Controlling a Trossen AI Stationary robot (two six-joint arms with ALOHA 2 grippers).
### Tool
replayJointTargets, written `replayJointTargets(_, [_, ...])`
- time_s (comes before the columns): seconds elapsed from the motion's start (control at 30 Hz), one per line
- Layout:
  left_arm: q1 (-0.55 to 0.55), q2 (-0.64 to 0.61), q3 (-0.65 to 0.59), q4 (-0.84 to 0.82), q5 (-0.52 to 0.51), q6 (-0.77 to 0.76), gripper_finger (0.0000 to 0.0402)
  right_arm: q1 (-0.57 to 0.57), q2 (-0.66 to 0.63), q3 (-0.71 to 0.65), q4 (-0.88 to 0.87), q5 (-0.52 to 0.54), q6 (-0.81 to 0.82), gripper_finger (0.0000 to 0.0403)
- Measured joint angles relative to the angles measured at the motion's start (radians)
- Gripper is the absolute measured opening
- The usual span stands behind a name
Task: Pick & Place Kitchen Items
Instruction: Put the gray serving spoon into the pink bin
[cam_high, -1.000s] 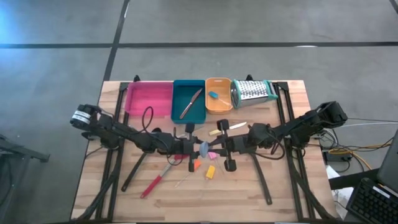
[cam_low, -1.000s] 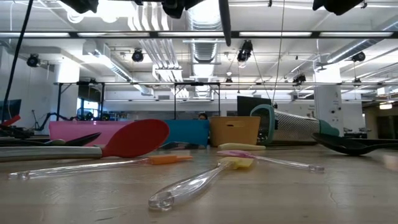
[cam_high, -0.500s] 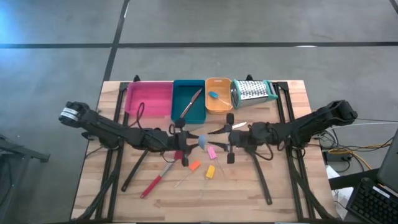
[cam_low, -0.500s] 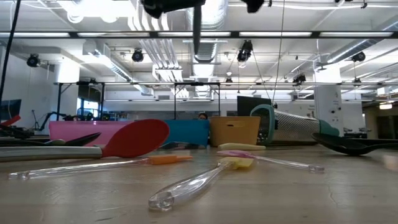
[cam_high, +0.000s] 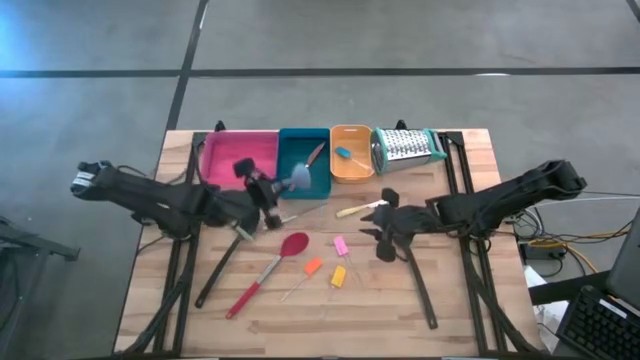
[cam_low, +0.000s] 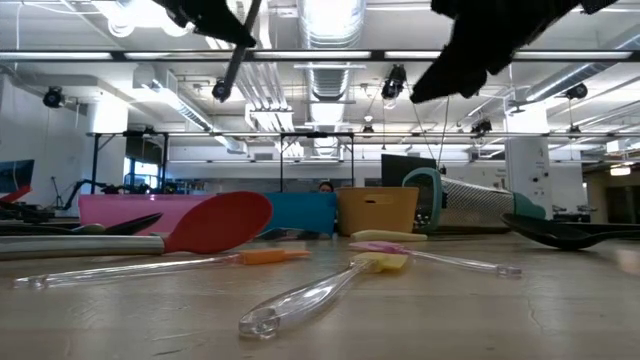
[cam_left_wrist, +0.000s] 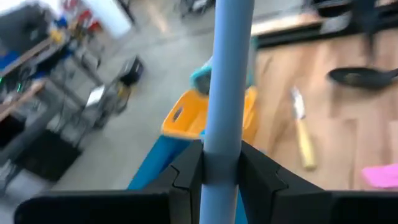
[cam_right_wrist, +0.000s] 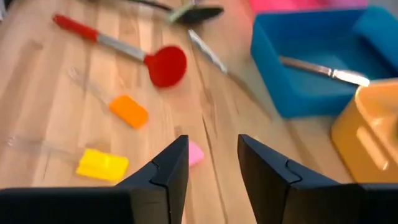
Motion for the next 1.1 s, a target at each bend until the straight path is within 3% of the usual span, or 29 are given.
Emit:
replayJointTargets(0.27, [0.223, 0.000, 0.147, -0.404, 0.001, -0.076, 0.0077, 0.000, 0.027, -0.023, 0.003, 0.014, 0.026, 0.0109])
replayJointTargets(0.67, [0.599, 0.070, 0.147, -0.594, 0.008, 0.070, 0.0077, -0.001, 0.027, -0.030, 0.002, 0.025, 0.021, 0.0085])
replayJointTargets(1.1, [0.786, 0.201, -0.002, -0.595, 0.119, 0.097, 0.0077, 0.000, 0.027, -0.045, 0.009, 0.025, 0.021, 0.0069])
